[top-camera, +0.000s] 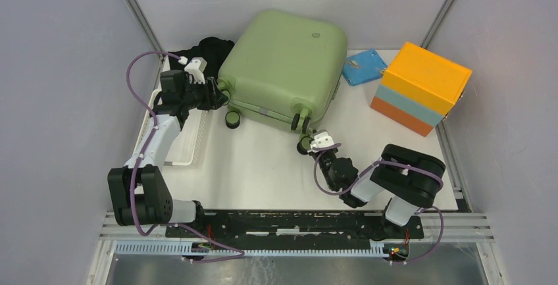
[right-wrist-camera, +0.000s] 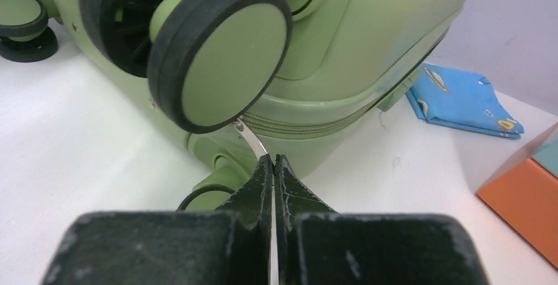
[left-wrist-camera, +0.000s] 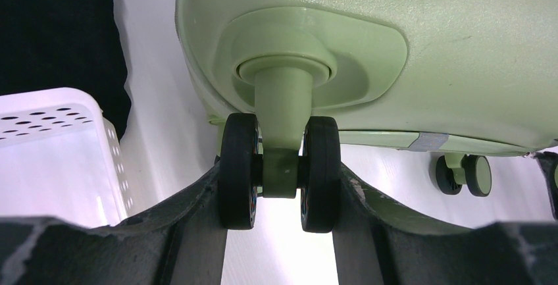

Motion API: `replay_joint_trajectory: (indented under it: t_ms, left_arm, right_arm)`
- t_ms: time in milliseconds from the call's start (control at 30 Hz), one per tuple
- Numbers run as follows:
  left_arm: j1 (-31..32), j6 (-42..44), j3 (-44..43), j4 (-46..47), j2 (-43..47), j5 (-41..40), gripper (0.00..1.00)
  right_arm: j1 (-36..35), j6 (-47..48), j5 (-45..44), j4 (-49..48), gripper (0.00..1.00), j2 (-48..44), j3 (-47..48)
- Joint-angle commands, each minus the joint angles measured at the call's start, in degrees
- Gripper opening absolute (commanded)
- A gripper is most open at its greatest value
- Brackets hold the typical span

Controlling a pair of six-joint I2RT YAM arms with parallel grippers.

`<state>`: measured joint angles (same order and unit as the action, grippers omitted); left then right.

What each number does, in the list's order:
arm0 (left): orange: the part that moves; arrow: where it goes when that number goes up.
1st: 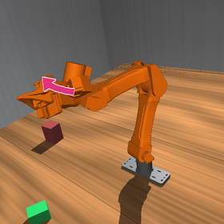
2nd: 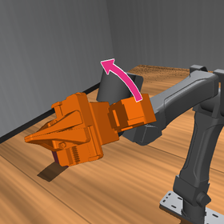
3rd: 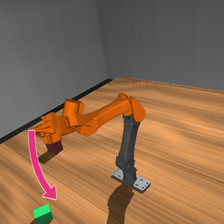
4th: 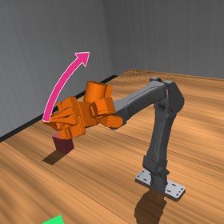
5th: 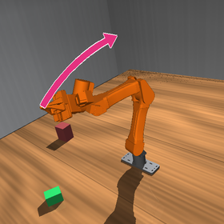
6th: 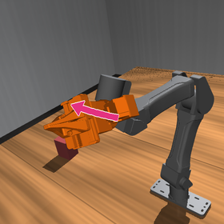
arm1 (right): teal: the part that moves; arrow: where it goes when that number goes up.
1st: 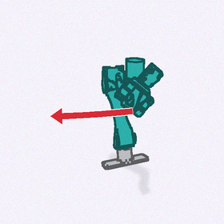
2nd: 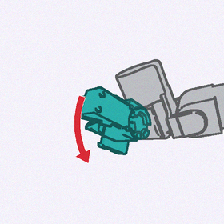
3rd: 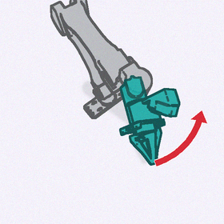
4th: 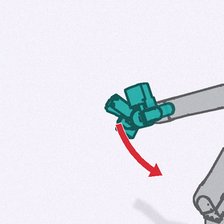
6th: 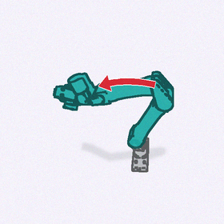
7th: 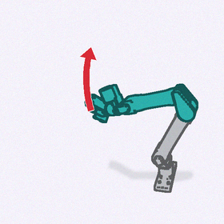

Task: Open, take out, and arrange the luggage
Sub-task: Unzip the luggage at the center of the board.

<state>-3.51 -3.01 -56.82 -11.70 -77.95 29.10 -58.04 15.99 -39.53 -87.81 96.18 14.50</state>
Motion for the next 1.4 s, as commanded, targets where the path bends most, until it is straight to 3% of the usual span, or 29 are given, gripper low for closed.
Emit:
replay_joint_trajectory:
  t_ms: [0,267,467,733,1033,1367]
  left_arm:
    - [-0.9,-1.2,-0.3,0.8,2.7,-1.0,0.25]
    - [-0.9,-1.1,-0.2,0.9,2.8,-1.1,0.25]
    - [-1.0,-1.1,-0.2,0.9,2.9,-1.1,0.25]
    - [-0.9,-1.1,-0.2,0.8,3.0,-0.7,0.25]
    - [-0.9,-1.2,-0.3,1.0,3.0,-0.5,0.25]
    - [-1.0,-1.3,-0.3,1.0,2.8,-0.4,0.25]
  right_arm:
    - [3.3,1.6,-8.0,-23.2,0.00,-2.9,-1.1]
    - [5.1,-0.3,-6.0,-23.5,0.00,-4.4,-3.4]
    - [7.2,-6.9,10.5,-24.2,0.01,-4.1,-6.1]
    - [11.4,-12.0,26.5,-24.1,0.37,-3.8,-6.5]
    - [13.0,-15.6,32.2,-22.6,0.38,-0.7,-2.7]
    - [13.0,-19.5,32.1,-20.0,0.39,2.0,2.8]
